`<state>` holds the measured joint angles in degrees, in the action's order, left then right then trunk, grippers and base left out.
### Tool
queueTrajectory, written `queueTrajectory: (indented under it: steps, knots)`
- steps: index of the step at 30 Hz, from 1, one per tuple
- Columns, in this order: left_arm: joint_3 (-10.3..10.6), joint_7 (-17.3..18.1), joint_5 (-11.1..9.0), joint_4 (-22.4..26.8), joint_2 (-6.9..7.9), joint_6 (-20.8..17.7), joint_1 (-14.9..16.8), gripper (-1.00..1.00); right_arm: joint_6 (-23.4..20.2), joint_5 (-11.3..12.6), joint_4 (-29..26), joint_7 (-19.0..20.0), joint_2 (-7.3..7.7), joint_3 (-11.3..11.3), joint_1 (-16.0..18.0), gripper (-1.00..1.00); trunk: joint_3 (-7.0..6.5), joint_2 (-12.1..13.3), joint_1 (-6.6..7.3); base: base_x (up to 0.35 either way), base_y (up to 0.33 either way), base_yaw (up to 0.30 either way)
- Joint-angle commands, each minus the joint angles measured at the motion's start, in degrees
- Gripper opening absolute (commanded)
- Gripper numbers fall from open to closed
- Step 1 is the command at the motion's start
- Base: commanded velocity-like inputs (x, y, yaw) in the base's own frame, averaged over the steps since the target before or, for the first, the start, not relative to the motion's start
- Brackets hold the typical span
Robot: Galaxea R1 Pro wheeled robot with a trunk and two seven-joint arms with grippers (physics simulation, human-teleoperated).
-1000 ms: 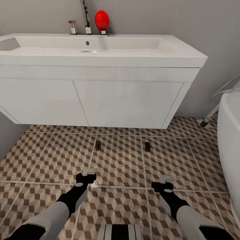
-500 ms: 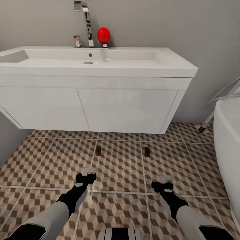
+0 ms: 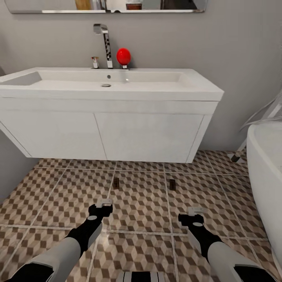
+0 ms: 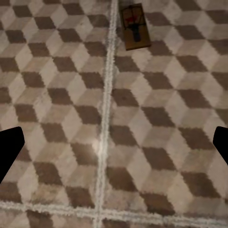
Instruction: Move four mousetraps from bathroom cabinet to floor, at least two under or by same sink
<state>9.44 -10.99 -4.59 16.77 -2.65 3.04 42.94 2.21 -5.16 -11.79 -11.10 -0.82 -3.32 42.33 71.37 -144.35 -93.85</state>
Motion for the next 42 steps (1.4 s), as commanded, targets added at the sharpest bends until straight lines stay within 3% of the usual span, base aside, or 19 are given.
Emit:
queueTrajectory:
  steps: [1,11,27,42]
  knots:
    - [0.5,-0.3,-0.6,-0.3,0.1,0.2,0.0,1.0,0.2,-0.5,0.1,-0.1,-0.01,-0.3,0.0,1.0,-0.19,0.0,0.03,0.0,0.0,0.0]
    - [0.5,0.2,-2.1,-5.7,1.38,0.2,0.0,1.0,0.0,-0.6,0.9,-0.2,0.16,-0.3,0.0,1.0,-2.4,0.1,0.29,0.0,0.0,0.0]
    - [0.5,0.5,-8.1,-15.5,2.96,0.2,-0.1,1.0,0.1,-0.8,11.2,-0.3,0.86,-0.2,-0.1,1.0,-5.95,0.3,0.7,0.0,0.0,0.0]
    - [0.5,0.5,-9.0,-16.5,4.6,-0.2,-1.0,1.0,-0.3,-0.6,13.5,-0.3,1.23,-0.2,-0.2,1.0,-9.27,0.5,1.09,0.0,0.0,0.0]
